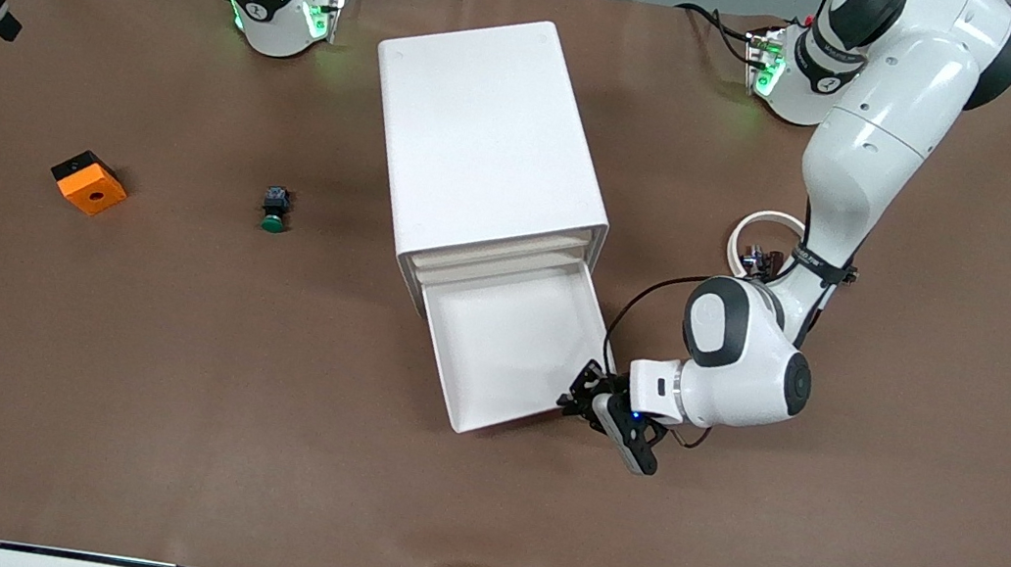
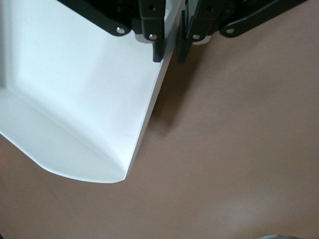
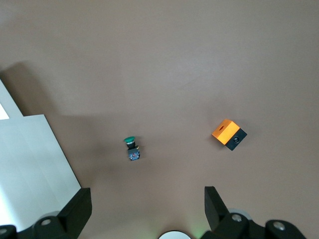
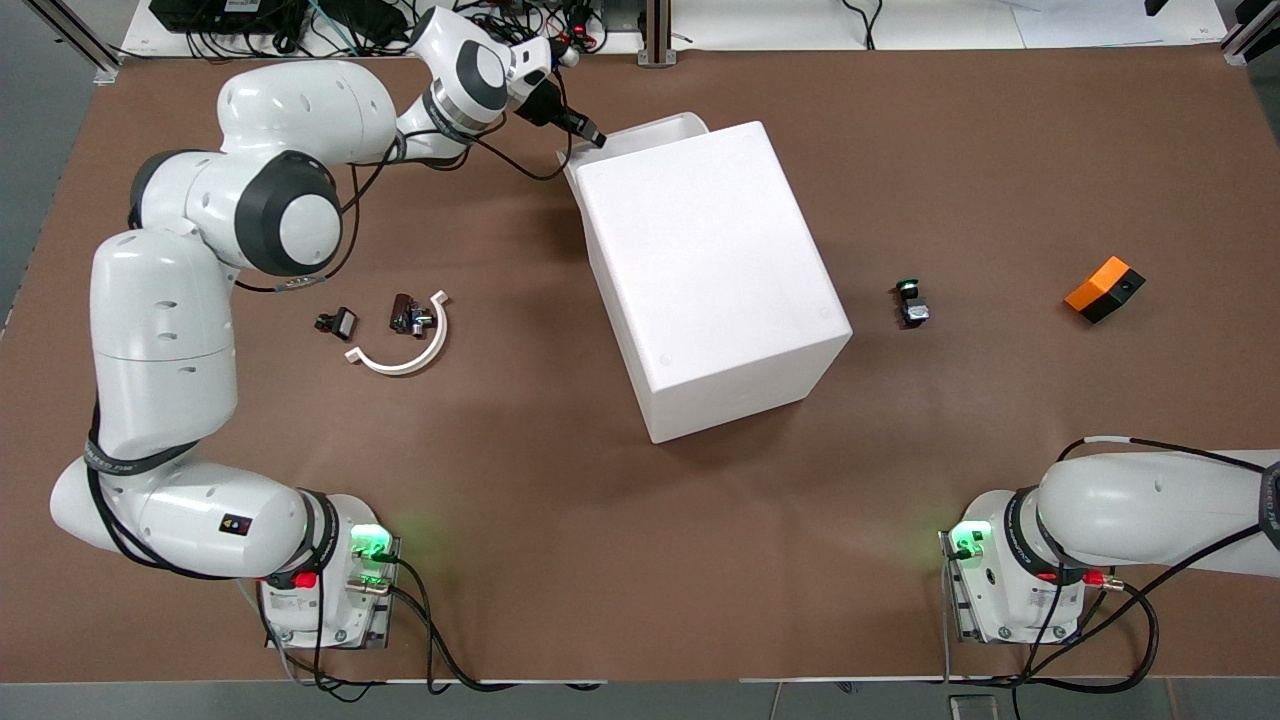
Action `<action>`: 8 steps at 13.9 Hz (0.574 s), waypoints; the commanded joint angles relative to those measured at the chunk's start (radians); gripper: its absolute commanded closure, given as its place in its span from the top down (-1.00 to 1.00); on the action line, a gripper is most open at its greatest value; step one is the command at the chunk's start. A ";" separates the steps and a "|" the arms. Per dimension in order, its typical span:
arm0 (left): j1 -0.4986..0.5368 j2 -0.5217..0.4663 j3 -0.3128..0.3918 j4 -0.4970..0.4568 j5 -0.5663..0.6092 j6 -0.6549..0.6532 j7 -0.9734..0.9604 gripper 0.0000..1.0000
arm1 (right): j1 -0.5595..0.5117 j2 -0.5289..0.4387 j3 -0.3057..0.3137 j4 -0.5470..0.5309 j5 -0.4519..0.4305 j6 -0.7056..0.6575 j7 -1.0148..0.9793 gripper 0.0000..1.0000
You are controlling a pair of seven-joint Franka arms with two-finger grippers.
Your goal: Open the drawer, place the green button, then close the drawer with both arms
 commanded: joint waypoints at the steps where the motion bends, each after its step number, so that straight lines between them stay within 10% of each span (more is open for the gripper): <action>1: -0.018 0.052 0.013 0.048 -0.013 0.131 -0.010 -0.74 | -0.021 0.006 -0.010 0.019 0.023 -0.010 0.012 1.00; 3: -0.018 0.057 0.013 0.048 -0.013 0.144 -0.010 -0.60 | -0.015 0.102 -0.006 0.018 0.005 -0.015 0.004 1.00; 7: -0.018 0.049 0.005 0.047 -0.013 0.145 -0.028 0.99 | -0.020 0.127 -0.006 0.041 0.003 -0.041 0.003 1.00; 8: -0.018 0.044 0.004 0.047 -0.013 0.145 -0.051 1.00 | -0.014 0.138 -0.004 0.042 0.003 -0.044 0.003 1.00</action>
